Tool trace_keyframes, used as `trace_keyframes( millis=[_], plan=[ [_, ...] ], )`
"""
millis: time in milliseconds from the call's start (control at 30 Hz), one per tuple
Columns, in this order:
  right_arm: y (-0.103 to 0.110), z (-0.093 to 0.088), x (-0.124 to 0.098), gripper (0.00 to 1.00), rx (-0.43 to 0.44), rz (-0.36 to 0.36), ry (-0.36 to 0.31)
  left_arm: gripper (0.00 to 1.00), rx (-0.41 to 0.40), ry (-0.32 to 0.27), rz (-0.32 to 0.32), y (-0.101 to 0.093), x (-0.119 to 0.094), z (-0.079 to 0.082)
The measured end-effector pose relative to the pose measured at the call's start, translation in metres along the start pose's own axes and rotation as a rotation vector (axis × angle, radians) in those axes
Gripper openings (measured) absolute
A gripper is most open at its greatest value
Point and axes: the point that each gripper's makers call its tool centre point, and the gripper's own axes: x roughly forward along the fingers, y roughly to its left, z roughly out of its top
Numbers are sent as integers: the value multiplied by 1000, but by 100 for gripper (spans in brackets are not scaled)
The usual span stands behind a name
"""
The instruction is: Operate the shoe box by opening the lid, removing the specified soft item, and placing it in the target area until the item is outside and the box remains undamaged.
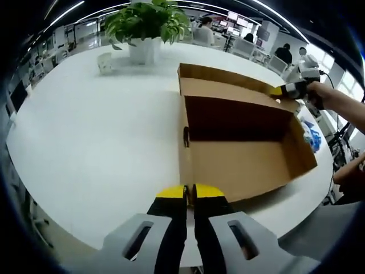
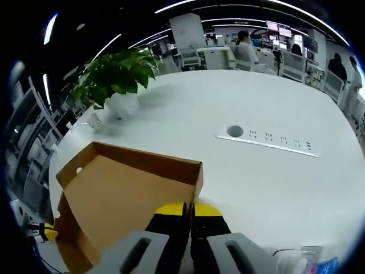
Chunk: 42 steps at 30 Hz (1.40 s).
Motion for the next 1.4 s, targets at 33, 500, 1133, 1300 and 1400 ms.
trace_keyframes(
  millis=[33, 500, 1133, 1300, 1400],
  plan=[
    [0, 1, -2, 0, -11, 1, -11, 0, -3, 0, 0, 0, 0, 0],
    [0, 11, -25, 0, -81, 51, -156, 0, -16, -3, -2, -2, 2, 0],
    [10, 20, -61, 0, -193, 85, -335, 0, -32, -5, 7, -1, 4, 1],
    [8, 20, -69, 0, -175, 119, -351, 0, -23, -1, 17, -2, 4, 1],
    [12, 20, -78, 0, -182, 140, -368, 0, -24, -2, 16, -2, 4, 1]
  ],
)
